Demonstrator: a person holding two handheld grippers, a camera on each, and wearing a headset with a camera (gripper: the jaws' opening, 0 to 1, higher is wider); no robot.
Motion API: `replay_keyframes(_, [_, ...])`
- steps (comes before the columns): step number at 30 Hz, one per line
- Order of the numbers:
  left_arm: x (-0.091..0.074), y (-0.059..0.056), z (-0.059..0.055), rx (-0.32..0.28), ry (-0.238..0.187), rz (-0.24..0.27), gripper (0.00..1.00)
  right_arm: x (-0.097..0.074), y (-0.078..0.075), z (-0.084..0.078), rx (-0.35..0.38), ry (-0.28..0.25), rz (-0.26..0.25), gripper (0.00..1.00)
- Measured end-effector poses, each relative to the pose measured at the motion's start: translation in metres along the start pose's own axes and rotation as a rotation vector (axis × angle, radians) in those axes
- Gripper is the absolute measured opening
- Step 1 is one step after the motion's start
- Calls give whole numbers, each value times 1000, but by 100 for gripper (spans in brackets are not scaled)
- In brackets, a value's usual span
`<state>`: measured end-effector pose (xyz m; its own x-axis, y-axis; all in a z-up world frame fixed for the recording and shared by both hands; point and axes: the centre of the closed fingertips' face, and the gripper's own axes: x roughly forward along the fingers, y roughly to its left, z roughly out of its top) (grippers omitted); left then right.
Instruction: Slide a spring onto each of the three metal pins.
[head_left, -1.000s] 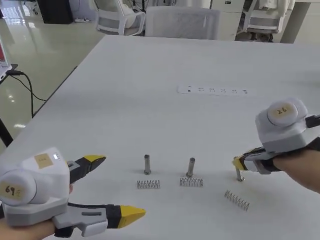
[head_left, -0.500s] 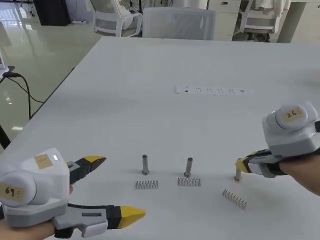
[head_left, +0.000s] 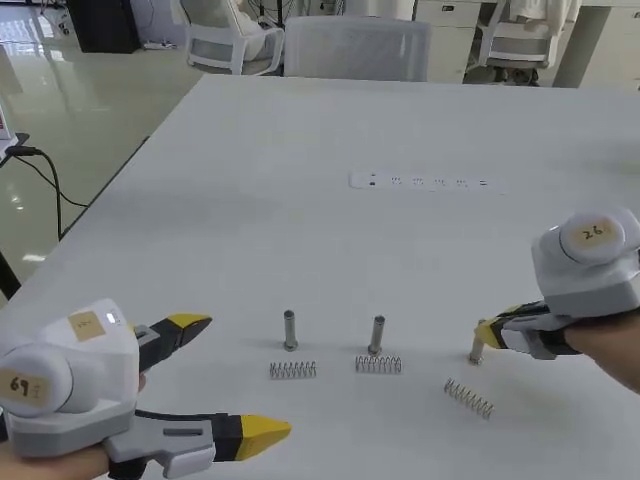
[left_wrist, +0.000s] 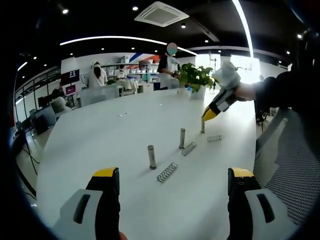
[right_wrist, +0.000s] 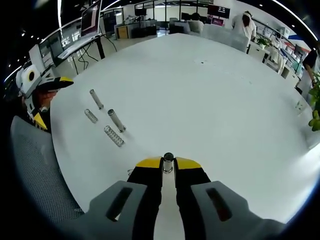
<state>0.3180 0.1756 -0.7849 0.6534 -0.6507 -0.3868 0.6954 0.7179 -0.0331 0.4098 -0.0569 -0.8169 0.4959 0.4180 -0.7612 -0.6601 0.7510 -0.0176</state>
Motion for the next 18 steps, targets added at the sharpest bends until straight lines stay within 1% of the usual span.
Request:
replay_keyframes(8, [0, 0, -1, -1, 1, 0, 88, -2, 2, -1, -6, -2, 2, 10])
replay_keyframes(18, [0, 1, -1, -2, 1, 0, 88, -1, 2, -1, -35, -3, 0, 11])
